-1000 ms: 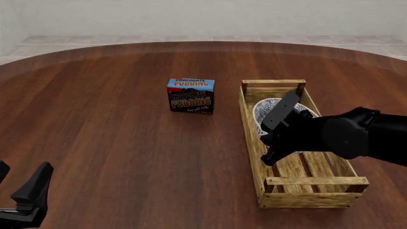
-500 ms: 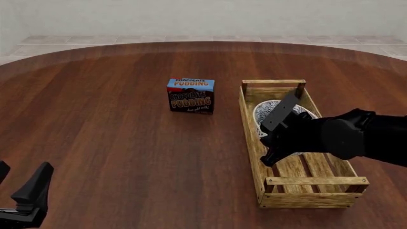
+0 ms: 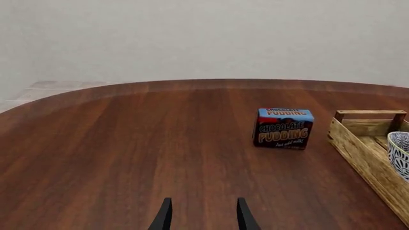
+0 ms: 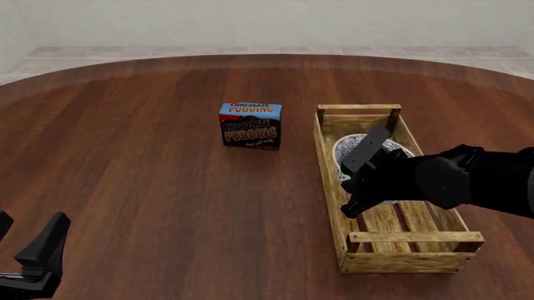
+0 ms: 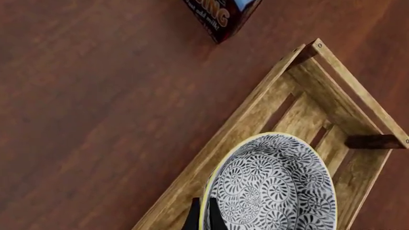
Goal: Pick up the bowl on the left and put it in the tray.
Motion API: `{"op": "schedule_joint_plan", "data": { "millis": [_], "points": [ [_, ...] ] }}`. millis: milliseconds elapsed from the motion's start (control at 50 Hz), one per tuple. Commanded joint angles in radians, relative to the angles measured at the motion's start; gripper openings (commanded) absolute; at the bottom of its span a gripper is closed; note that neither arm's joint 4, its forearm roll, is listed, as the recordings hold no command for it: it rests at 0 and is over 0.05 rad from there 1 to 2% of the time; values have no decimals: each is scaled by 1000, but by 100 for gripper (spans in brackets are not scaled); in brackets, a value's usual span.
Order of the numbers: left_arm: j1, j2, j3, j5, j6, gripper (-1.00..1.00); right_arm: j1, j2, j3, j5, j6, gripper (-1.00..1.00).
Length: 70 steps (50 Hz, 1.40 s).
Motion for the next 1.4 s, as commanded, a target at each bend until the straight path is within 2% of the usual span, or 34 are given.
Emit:
{"op": "schedule_joint_plan", "data": {
  "millis": [20, 1140, 1280, 1300, 1400],
  "points": [
    [1, 0, 0, 0, 1, 100, -6, 2, 1, -8, 12, -100],
    [-3, 0, 0, -5, -3, 100, -34, 43, 10, -35, 21, -100],
    [-2, 0, 0, -3, -2, 100, -55, 59, 0, -41, 6, -100],
    [-1, 0, 0, -3, -3, 100, -45, 65, -9, -35, 21, -100],
    [1, 0, 0, -2, -2, 100, -45, 73, -7, -46, 18, -100]
  ]
}}
